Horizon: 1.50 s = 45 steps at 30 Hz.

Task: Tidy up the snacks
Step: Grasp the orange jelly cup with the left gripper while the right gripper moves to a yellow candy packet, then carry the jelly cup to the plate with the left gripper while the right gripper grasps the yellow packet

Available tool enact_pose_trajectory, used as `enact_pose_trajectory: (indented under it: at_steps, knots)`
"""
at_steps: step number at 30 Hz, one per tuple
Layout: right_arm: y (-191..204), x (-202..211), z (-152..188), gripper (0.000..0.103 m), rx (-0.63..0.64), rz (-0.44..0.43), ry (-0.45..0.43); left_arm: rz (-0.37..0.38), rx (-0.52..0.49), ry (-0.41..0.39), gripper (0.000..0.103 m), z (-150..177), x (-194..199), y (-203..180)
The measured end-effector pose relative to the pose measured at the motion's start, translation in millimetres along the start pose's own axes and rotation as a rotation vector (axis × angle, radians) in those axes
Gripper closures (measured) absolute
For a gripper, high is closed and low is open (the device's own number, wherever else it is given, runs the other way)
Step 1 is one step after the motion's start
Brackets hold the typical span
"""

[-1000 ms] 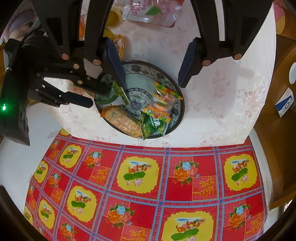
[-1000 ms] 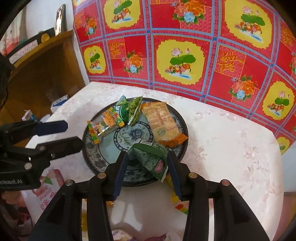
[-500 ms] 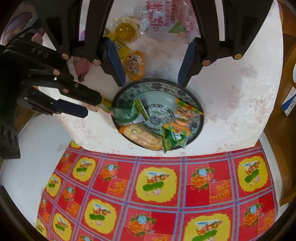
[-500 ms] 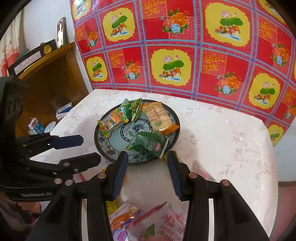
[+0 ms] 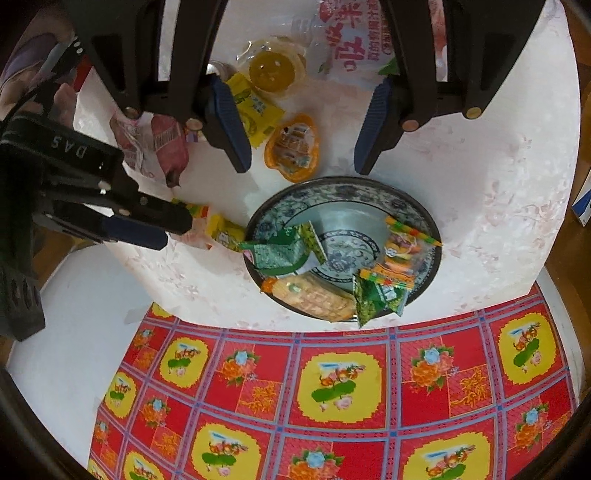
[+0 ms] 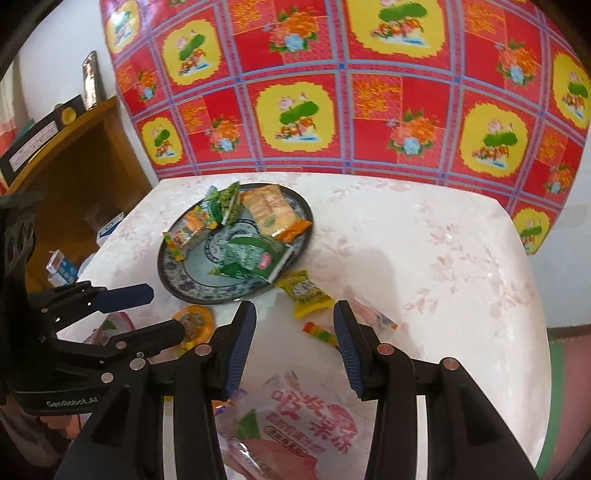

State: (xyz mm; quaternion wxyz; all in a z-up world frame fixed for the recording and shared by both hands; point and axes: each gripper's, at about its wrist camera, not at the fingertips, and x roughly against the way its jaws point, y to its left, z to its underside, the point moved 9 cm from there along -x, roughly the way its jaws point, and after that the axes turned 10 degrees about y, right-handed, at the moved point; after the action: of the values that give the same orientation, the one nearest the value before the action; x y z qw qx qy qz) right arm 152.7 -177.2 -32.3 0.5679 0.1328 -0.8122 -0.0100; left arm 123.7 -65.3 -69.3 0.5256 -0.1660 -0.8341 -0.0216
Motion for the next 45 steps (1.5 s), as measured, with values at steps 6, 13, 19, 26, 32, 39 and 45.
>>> enact_pose_trajectory:
  at_steps: [6,13,19,26,32,39,45]
  knots:
    - [-4.4,-2.8,2.0,0.058,-0.013,0.0,0.006,0.0,-0.019,0.028,0.058,3.5,-11.6,-6.3]
    - [-5.0,-3.2,2.3,0.058,-0.014,0.001,0.006,-0.01,-0.018,0.037,0.06,5.5,-21.7,-6.5]
    - [-6.2,-8.1,3.1,0.058,-0.012,0.008,0.017,-0.017,-0.031,0.035,0.079,7.7,-26.9,-6.5]
    - [-2.1,-15.0,-0.7,0.058,0.022,0.01,0.031,-0.005,-0.025,0.022,0.079,8.1,-22.8,-4.7]
    - [2.2,-28.5,-6.3,0.058,0.089,0.059,0.047,0.004,0.0,0.001,0.079,5.1,-10.6,2.0]
    - [2.9,-45.6,-11.3,0.058,0.131,0.067,0.077,0.002,0.022,-0.012,0.079,4.4,-2.5,9.0]
    - [7.6,-57.3,-9.9,0.058,0.169,0.049,0.108,-0.002,0.03,-0.014,0.079,4.7,-1.8,12.0]
